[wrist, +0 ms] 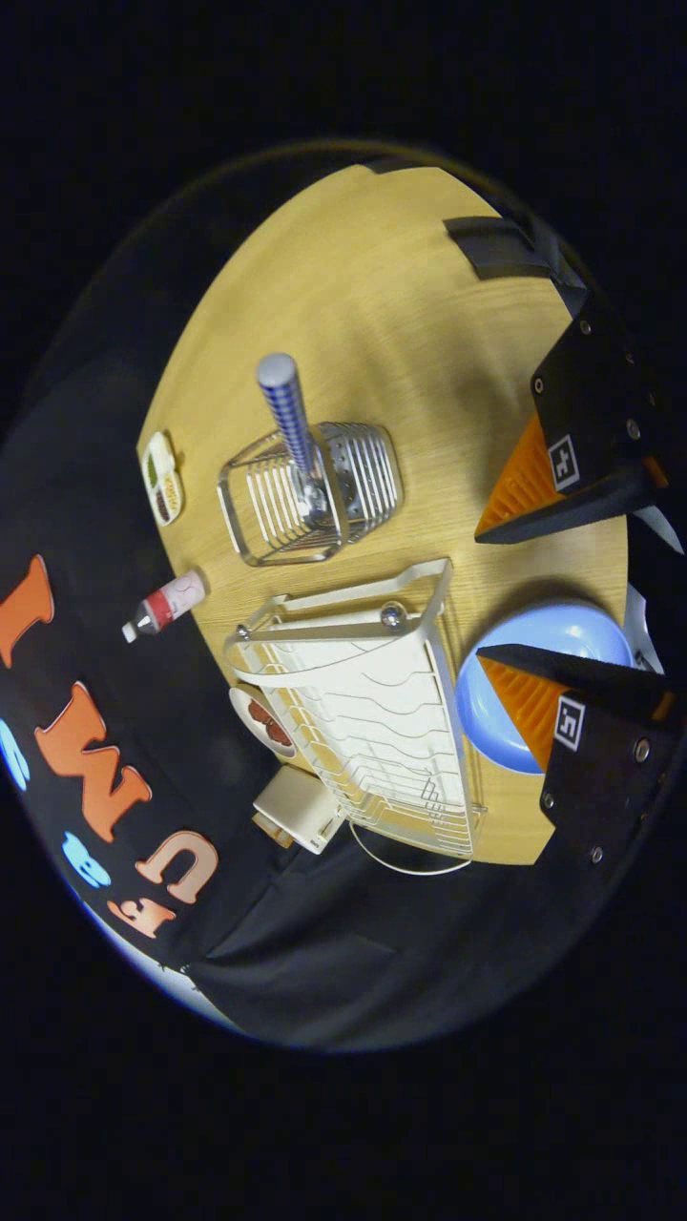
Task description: Take the plate from the dish rack, then take the spoon from the basket and place it into the plate.
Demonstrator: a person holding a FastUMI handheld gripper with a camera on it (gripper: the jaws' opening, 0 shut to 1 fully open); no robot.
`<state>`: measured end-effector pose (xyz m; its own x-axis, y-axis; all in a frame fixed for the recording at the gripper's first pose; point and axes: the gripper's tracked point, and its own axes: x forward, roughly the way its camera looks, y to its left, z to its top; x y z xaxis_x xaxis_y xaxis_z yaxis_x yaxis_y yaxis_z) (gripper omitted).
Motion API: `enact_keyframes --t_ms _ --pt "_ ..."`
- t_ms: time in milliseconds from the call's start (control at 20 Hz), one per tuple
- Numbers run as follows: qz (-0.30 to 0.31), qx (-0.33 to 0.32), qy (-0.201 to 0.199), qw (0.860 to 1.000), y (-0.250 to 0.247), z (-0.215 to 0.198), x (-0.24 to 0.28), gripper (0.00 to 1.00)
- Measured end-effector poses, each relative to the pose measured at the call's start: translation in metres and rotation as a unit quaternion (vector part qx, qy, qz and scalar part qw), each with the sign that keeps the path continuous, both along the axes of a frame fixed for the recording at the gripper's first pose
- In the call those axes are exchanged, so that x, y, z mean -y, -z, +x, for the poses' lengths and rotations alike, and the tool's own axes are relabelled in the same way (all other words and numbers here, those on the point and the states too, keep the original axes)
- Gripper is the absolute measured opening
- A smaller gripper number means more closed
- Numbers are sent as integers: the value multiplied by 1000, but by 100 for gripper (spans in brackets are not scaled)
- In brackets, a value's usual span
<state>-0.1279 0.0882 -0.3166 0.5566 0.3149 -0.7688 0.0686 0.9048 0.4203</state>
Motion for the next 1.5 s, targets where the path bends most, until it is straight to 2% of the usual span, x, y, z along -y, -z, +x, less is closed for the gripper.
enact_keyframes --t_ms 150,300,600,750,900,1000,1100,1350,1500 --pt "-41 80 9 996 -20 18 29 68" --pt "-94 122 2 988 -28 27 56 76" --pt "-140 173 10 975 -42 52 77 75" --pt "-146 174 5 974 -38 62 76 64" --pt "-148 182 3 972 -40 71 73 37" --pt "-150 180 2 972 -37 74 70 24" --pt "-136 186 3 973 -42 79 63 15" --pt "-129 171 7 977 -51 87 64 10" --pt "-125 175 23 976 -69 92 66 8"
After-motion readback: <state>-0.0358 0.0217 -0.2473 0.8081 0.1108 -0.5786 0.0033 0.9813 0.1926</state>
